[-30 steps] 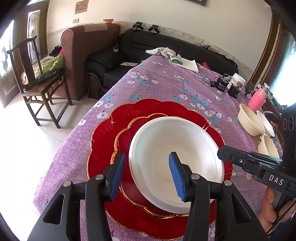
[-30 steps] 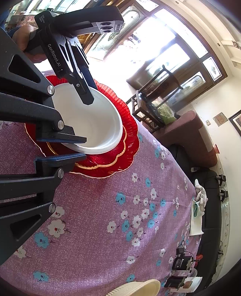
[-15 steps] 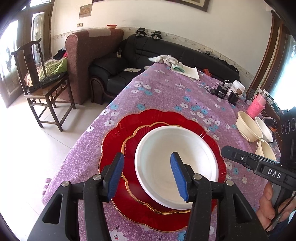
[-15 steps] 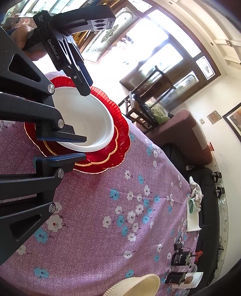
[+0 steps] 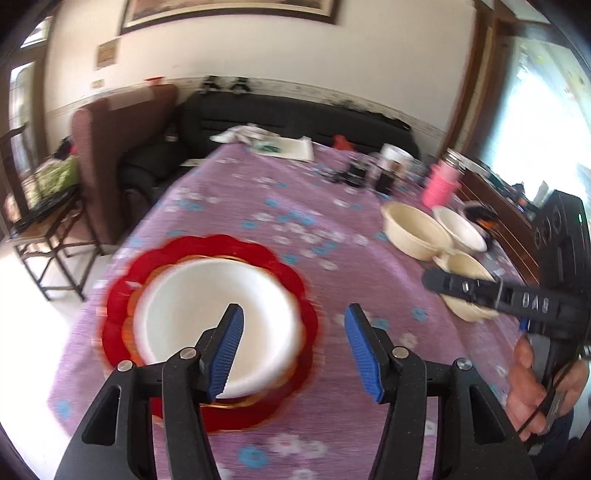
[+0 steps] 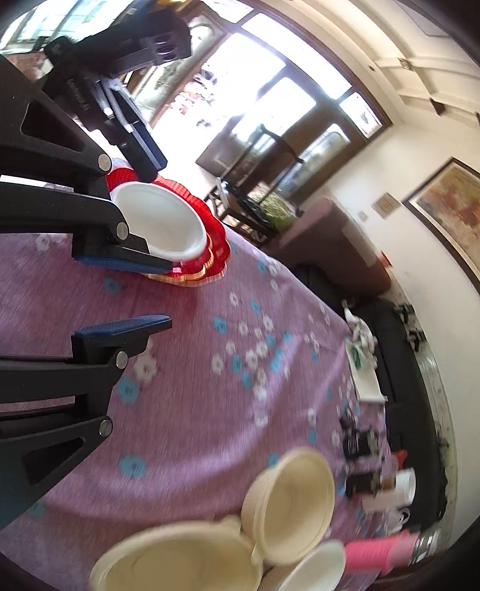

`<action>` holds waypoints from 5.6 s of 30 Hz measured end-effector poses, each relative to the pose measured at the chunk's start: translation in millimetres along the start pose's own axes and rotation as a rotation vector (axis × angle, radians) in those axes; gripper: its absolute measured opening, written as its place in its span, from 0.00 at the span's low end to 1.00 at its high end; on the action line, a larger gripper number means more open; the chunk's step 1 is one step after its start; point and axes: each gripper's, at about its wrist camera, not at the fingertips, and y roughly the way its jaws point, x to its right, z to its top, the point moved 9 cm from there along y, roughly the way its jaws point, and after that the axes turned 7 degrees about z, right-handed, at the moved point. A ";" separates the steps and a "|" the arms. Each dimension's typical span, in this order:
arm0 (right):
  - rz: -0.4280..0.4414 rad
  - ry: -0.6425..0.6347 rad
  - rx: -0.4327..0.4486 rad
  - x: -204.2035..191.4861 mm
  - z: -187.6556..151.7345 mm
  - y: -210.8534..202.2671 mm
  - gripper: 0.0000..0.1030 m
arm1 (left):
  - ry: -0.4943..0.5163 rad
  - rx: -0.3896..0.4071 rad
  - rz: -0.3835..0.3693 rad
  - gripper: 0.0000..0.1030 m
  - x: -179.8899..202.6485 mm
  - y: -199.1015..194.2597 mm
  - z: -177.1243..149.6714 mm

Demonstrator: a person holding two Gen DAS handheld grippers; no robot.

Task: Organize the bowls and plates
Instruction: 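Lift the left tool away from the stack toward the beige bowls, then move the left tool to the large beige bowl with handles, then grasp the rim of the large beige bowl with the left tool, then carry the beige bowl over the white bowl on the red plates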

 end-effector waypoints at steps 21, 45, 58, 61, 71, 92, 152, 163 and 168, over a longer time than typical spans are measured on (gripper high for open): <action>-0.339 0.387 0.205 234.8 11.9 -146.5 0.26 | 0.218 -0.188 -0.133 0.56 113.8 54.4 -67.0; -0.293 0.267 0.115 204.2 -13.6 -148.2 0.38 | 0.185 -0.177 -0.135 0.59 105.7 48.0 -56.7; -0.063 0.150 -0.008 118.3 -59.0 -128.6 0.38 | 0.190 -0.176 -0.135 0.60 109.1 51.0 -52.9; -0.010 0.027 -0.075 83.8 -71.5 -129.4 0.39 | 0.189 -0.172 -0.136 0.60 109.1 50.8 -51.0; -0.222 0.231 0.064 169.1 -51.0 -159.9 0.33 | 0.119 -0.215 -0.178 0.60 114.9 58.9 -38.9; -0.212 0.289 0.075 182.9 -42.6 -123.9 0.11 | 0.149 -0.214 -0.229 0.25 162.0 92.4 -33.6; -0.115 0.212 0.024 63.4 -51.3 -81.2 0.11 | 0.127 0.000 -0.021 0.31 71.7 -0.3 -13.4; -0.112 0.167 -0.006 35.5 -47.4 -70.0 0.12 | 0.091 0.033 -0.016 0.31 48.1 -14.1 -3.7; -0.118 0.142 -0.030 24.0 -38.8 -58.2 0.12 | 0.071 0.055 -0.009 0.35 36.3 -17.0 6.6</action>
